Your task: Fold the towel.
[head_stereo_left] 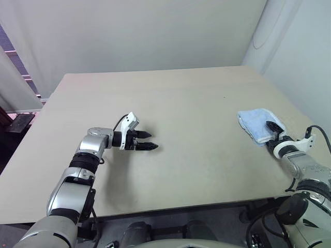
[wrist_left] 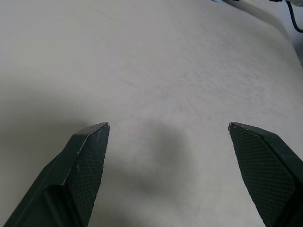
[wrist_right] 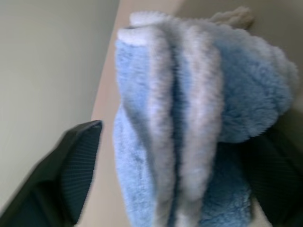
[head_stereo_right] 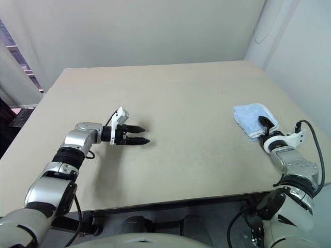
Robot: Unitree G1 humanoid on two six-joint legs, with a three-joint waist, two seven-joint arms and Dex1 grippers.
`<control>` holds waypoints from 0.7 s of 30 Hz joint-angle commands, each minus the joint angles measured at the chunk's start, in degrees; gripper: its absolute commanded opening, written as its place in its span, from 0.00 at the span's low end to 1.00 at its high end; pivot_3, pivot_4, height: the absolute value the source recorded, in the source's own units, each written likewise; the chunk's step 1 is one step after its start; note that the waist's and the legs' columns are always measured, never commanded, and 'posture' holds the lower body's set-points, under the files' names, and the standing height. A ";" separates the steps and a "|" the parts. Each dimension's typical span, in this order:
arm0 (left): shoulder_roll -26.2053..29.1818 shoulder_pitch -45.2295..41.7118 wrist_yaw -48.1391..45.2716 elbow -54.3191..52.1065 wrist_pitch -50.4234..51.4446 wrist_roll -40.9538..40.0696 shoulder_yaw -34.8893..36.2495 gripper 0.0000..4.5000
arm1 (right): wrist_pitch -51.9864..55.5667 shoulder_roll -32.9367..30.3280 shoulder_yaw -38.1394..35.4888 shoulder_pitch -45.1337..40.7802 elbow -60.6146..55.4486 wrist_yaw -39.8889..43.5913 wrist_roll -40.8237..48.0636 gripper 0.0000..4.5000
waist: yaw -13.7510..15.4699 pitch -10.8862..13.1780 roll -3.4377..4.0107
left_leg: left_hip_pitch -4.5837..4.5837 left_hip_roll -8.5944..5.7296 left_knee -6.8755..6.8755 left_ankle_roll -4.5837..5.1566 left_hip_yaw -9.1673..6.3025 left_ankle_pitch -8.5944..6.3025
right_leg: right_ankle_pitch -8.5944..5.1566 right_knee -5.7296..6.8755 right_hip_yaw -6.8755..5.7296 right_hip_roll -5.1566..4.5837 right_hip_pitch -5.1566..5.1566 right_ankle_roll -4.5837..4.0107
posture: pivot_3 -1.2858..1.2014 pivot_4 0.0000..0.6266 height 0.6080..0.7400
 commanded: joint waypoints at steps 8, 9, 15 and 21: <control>1.16 -2.99 -1.42 -0.05 -1.60 -1.66 2.72 0.95 | 11.04 -3.68 -4.55 23.83 -34.88 7.54 9.55 1.00 | 0.05 -0.02 0.08 | -0.72 0.00 0.03 0.18 0.00 -0.10 | 0.04 -0.18 -0.03 -0.02 -0.57 0.09 | 0.52 0.00 1.00; 1.09 -3.12 -1.62 0.08 -2.01 -1.86 3.11 0.95 | 11.07 -3.72 -4.05 25.40 -37.58 8.14 9.72 1.00 | -0.11 -0.02 0.09 | -0.74 0.00 0.04 0.19 0.00 -0.10 | 0.08 -0.18 -0.03 -0.01 -0.59 0.16 | 0.52 0.00 1.00; 0.27 -5.44 -2.76 1.92 -4.02 -2.92 4.21 0.95 | -0.99 -6.54 8.29 34.91 -64.07 19.86 -0.95 1.00 | -0.30 0.01 0.16 | -0.56 0.03 0.14 0.19 0.03 -0.10 | 0.09 -0.15 0.03 0.21 -0.50 0.15 | 0.52 0.00 1.00; -1.22 -4.29 -4.08 -0.11 -9.01 -4.33 5.54 0.95 | -12.19 -11.03 21.30 38.27 -67.25 29.66 -13.89 1.00 | 0.36 0.03 -0.05 | -0.54 0.02 0.30 0.19 0.02 -0.11 | 0.14 -0.35 -0.08 0.15 -0.29 0.16 | 0.52 0.00 1.00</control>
